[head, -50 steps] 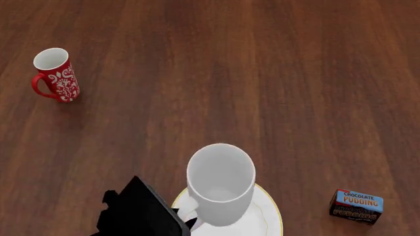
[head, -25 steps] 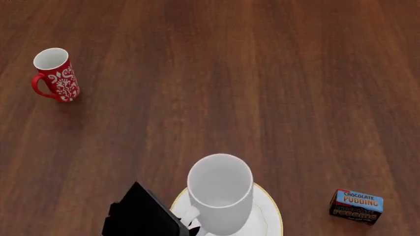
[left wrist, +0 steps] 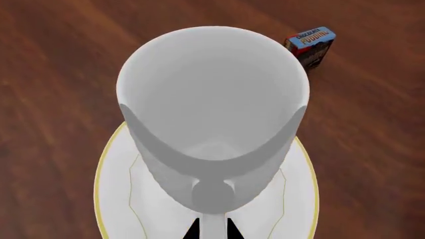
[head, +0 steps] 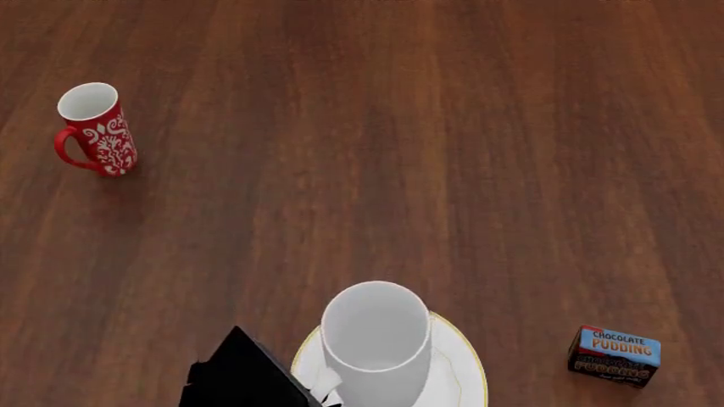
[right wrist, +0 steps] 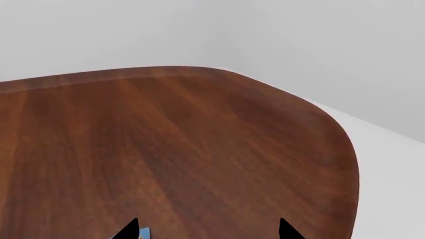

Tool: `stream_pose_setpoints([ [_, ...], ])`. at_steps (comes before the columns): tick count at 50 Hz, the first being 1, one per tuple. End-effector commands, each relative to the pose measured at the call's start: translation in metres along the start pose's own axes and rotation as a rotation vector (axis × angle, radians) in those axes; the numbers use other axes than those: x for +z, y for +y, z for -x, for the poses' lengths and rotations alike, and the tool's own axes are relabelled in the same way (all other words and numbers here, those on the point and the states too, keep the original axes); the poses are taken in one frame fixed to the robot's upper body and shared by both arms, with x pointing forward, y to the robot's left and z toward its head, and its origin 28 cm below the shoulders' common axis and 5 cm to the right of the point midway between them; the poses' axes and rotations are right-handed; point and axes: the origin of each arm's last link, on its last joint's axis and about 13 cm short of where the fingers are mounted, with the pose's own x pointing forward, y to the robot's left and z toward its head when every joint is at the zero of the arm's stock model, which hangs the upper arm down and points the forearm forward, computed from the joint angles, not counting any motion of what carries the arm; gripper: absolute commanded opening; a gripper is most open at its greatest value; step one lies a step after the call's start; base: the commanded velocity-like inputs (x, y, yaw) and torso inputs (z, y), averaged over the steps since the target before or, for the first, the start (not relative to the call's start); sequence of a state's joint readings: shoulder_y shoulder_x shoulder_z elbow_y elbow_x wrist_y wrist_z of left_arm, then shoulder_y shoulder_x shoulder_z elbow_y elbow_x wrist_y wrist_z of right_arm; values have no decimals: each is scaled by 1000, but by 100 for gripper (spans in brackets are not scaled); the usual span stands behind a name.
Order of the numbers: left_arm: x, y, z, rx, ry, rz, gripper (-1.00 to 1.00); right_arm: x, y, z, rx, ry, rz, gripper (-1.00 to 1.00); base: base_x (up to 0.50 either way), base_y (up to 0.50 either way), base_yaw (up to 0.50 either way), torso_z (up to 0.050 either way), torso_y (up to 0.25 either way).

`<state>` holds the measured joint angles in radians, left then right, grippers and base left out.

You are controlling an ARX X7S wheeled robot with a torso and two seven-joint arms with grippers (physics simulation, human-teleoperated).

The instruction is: Put the white mug on the plate.

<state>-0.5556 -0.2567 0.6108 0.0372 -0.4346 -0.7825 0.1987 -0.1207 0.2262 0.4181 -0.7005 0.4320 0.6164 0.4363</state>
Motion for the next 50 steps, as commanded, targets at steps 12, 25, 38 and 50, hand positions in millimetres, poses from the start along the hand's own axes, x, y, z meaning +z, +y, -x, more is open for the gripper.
stream_pose_setpoints([
  [12,-6,1,-2,-7,5,16,-100,2,1,-1,4,-5,2,100,0,0,0,0,0],
  [25,-9,0,-1,-4,-4,-4,-100,3,1,-1,5,-8,5,100,0,0,0,0,0],
  [38,-11,1,-1,-6,5,-14,100,3,2,-1,7,-8,7,100,0,0,0,0,1],
  [50,-11,1,0,-9,10,-22,100,3,3,-1,7,-7,10,100,0,0,0,0,0],
])
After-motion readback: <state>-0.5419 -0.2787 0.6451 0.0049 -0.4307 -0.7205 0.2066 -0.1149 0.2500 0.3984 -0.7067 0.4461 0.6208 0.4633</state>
